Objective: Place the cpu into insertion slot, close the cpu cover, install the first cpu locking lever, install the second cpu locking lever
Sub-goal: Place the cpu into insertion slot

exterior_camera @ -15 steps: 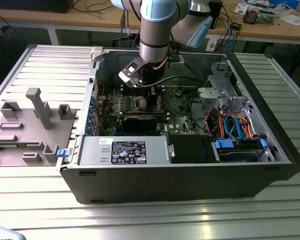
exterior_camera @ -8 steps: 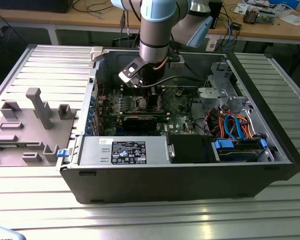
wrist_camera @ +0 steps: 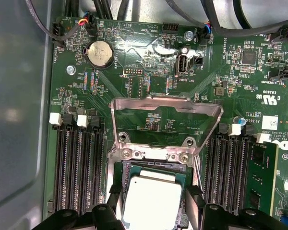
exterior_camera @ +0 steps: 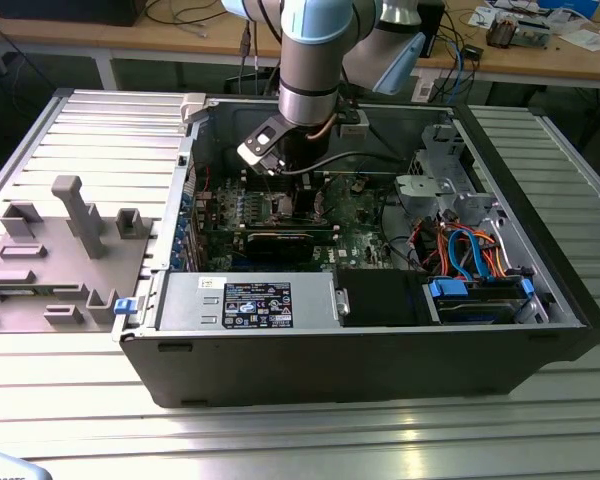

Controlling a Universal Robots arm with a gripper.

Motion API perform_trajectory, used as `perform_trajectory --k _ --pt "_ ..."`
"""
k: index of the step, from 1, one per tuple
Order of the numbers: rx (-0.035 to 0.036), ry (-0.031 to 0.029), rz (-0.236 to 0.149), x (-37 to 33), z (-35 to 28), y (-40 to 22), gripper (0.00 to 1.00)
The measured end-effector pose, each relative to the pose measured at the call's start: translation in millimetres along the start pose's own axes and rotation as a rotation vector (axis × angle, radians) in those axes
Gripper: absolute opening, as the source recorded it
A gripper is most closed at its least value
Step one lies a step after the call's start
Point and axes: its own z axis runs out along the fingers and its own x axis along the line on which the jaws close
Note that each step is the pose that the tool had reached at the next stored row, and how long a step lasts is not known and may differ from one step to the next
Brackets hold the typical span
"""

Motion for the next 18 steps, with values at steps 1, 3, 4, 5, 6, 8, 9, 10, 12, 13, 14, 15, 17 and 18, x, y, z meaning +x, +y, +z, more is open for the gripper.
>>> perform_trajectory --k 1,3,4,5,6,8,9,10,12,13,14,15,17,18 --pt "-0.0002 0.0008 0.0 0.1 0.1 0.1 0.6" --pt "0.0007 -0.001 0.0 -0.2 -0.3 -0.2 0.55" --pt "0.0003 -0.0004 0.0 -0.1 -0.2 -0.1 0.55" --pt "0.0002 -0.0003 0.0 -0.1 -0.1 -0.1 0.55" --pt "0.0 -0.0001 0.0 0.0 0.0 0.0 0.55" --pt "0.0 0.0 0.0 0.0 0.0 0.0 0.55" --pt "0.0 0.0 0.0 0.0 0.0 0.0 0.55" --pt "0.0 0.0 0.0 0.0 0.0 0.0 0.55" --pt "-0.0008 0.0017 -0.001 0.2 -1.8 0.1 0.55" --pt "-0.0003 0.0012 -0.001 -0.1 -5.3 0.0 0.55" --pt "-0.0003 0.002 -0.001 -0.1 -6.1 -0.1 0.55" --pt "-0.0005 0.0033 -0.001 -0.1 -6.1 -0.1 0.55" --pt "-0.0006 0.0078 0.0 -0.1 -6.1 0.0 0.55" --pt "-0.0004 0.0131 0.006 -0.1 -5.8 0.0 0.55"
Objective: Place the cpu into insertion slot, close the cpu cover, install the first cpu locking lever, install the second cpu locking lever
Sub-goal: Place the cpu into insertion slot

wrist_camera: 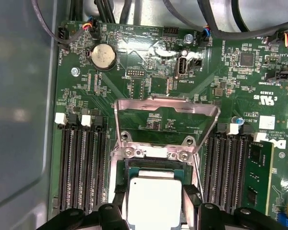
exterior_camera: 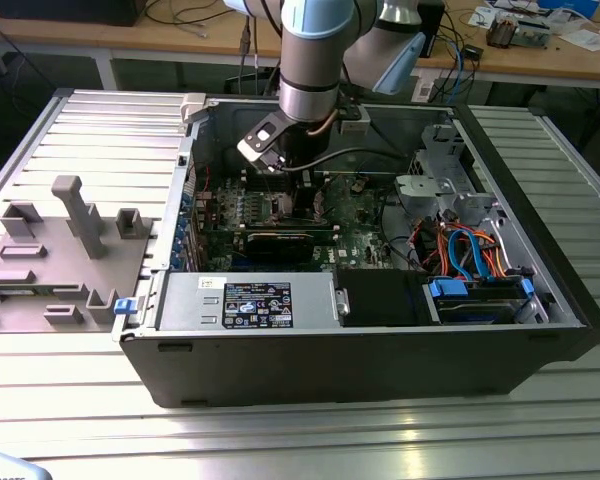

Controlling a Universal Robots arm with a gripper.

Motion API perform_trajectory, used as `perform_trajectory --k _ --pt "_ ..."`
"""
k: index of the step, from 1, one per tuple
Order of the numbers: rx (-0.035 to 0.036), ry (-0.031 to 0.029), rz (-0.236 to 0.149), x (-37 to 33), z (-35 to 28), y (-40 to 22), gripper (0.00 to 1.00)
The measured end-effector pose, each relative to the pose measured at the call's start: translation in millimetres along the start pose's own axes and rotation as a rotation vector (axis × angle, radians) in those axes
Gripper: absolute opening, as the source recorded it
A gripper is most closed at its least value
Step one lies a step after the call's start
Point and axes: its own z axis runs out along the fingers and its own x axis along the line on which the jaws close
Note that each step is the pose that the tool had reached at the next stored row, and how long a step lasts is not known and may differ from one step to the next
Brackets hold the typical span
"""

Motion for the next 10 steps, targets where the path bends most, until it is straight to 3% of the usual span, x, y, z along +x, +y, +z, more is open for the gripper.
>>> perform_trajectory --k 2,10 --pt "0.0008 0.0021 0.023 -0.1 0.9 0.1 0.55" --pt "0.0018 0.0024 0.027 -0.2 3.8 2.5 0.55"
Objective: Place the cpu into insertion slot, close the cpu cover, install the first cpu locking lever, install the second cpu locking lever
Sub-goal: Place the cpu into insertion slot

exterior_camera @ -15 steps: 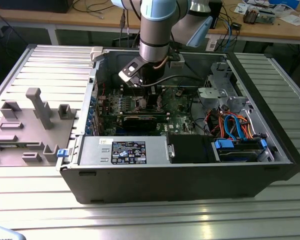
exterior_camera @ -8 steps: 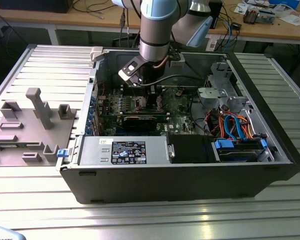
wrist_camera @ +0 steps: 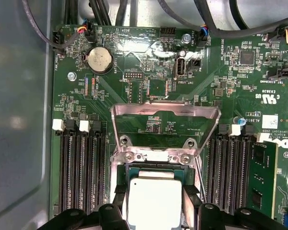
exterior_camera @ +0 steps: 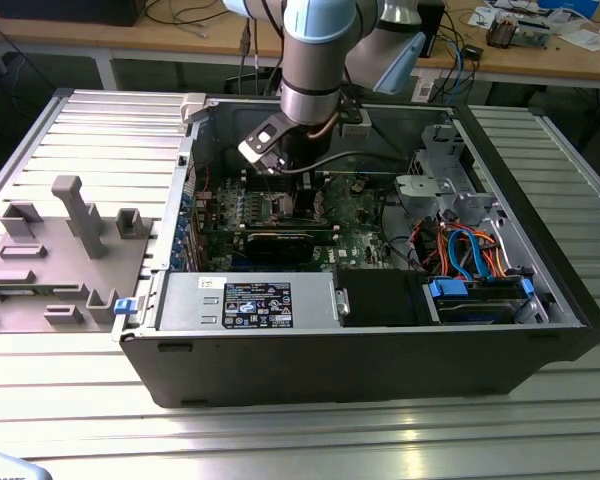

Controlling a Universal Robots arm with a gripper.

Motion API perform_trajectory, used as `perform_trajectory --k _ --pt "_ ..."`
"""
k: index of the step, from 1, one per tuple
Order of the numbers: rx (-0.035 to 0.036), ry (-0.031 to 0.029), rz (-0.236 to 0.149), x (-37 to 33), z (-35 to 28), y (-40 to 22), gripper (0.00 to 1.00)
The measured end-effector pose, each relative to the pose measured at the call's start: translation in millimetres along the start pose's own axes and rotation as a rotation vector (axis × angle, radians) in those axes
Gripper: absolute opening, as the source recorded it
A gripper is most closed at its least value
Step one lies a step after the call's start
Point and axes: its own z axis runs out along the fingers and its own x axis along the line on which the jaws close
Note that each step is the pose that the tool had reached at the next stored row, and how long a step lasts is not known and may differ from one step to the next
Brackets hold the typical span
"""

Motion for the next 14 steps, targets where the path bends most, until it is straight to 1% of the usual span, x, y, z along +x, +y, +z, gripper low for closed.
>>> perform_trajectory --k 12,13,14 --pt "0.0 0.0001 0.0 0.0 0.7 0.3 0.55" --pt "0.0 0.0001 0.0 0.0 0.8 0.3 0.56" --pt "0.0 0.0 0.0 0.0 0.8 0.3 0.62"
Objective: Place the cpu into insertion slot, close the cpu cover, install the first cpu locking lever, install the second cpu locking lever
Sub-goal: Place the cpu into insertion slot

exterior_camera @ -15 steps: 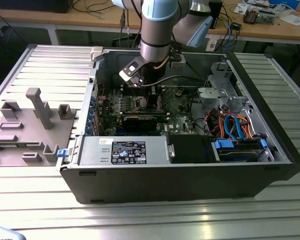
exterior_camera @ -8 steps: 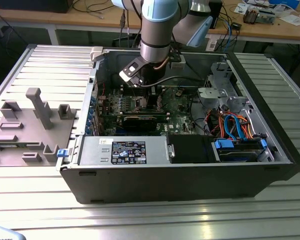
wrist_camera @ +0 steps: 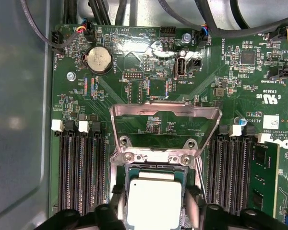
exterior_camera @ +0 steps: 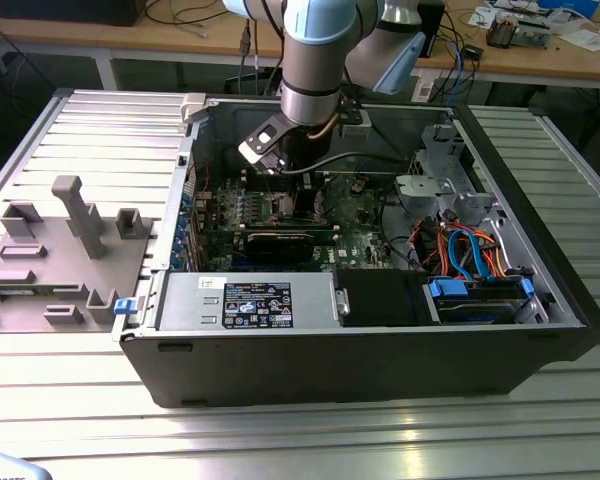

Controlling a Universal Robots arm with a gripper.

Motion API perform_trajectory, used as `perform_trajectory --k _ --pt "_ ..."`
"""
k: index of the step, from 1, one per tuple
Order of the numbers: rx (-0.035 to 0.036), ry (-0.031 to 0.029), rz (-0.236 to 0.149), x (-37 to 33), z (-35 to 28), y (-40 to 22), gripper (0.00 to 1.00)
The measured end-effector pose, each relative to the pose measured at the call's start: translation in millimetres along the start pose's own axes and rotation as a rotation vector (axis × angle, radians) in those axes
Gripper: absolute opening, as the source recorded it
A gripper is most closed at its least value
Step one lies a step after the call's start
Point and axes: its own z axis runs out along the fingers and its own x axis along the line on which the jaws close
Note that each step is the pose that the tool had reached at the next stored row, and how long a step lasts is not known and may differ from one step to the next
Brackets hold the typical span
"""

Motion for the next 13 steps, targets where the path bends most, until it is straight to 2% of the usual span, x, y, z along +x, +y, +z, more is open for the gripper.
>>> perform_trajectory --k 7,13 --pt "0.0 -0.0005 -0.005 -1.0 0.1 0.1 0.62" --pt "0.0001 -0.0066 -0.059 -1.3 0.0 0.0 0.62"
